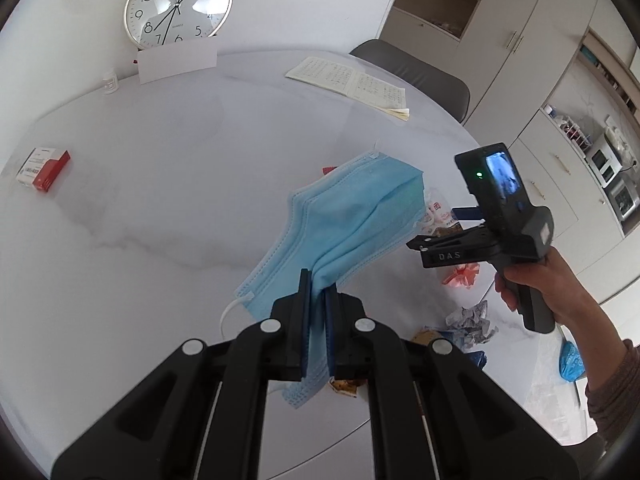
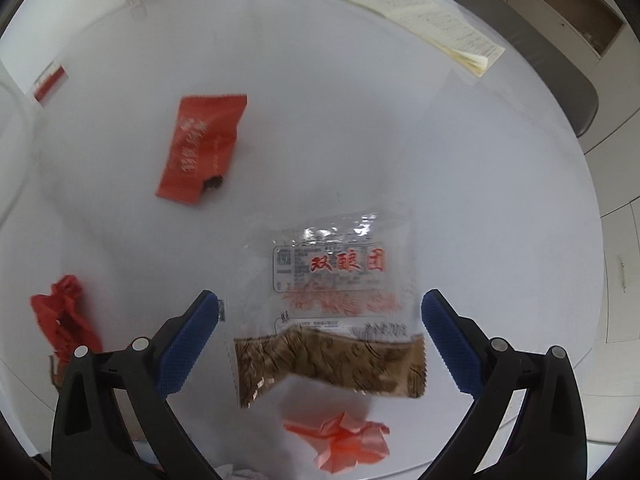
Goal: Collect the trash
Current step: 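Grasp the blue face mask with the left tool while the right tool grasps the snack bag, then carry the mask and snack bag to the wastebasket and release both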
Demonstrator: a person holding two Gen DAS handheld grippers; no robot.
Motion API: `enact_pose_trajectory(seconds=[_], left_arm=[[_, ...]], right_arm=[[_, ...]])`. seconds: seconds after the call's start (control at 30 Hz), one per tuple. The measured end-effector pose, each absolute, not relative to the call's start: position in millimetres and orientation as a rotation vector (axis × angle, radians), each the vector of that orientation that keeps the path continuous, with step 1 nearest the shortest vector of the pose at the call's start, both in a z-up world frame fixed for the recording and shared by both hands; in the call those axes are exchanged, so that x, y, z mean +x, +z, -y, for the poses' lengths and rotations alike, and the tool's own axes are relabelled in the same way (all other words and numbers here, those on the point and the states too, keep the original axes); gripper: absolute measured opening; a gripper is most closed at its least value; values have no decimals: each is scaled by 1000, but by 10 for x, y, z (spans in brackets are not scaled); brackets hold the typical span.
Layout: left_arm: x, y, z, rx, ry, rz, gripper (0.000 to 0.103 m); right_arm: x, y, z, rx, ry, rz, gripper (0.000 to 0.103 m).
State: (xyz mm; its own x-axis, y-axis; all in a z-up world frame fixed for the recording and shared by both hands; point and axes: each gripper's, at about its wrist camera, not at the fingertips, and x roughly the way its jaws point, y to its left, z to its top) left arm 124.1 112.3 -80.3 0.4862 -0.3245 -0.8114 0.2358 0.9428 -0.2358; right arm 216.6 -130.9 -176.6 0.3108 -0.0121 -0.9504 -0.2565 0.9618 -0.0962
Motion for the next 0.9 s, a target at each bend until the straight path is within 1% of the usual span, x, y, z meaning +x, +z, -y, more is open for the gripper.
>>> enact_pose_trajectory(seconds=[0.03,0.07,0.1,0.2,0.37,0.53,0.7,0.9], left_arm=[[1227,-819,-1125,-98,-335,-1011,6],[1215,-830,-1135,-104,-331,-1015,6],[1209,-841,-1143,-112,-329,-1020,6],[1189,-867,-1148,-128,-318,-1026,6],[1156,-859,-1083,-111,-324,-1024,6],[1079,-731,-928,-81,-372,-1006,6],[857,-588,-585,-41,-473,-1000,6],[341,-624,108,44,-667,-1042,6]], right_arm=[[2173,-1793,1327,-241,168,-1251,100],[2183,-1821,1345,-230,175,-1259,96],[2187,-1845,1371,-216,185,-1270,80],[2211,-1842,1437,-140,208,-1274,71],[2128,-1703,1511,-93,230,-1229,69],[1801,-1338,1655,28,243,-1148,69],[1054,-914,2027,149,223,-1074,70],[64,-683,2570,233,85,-1068,71]])
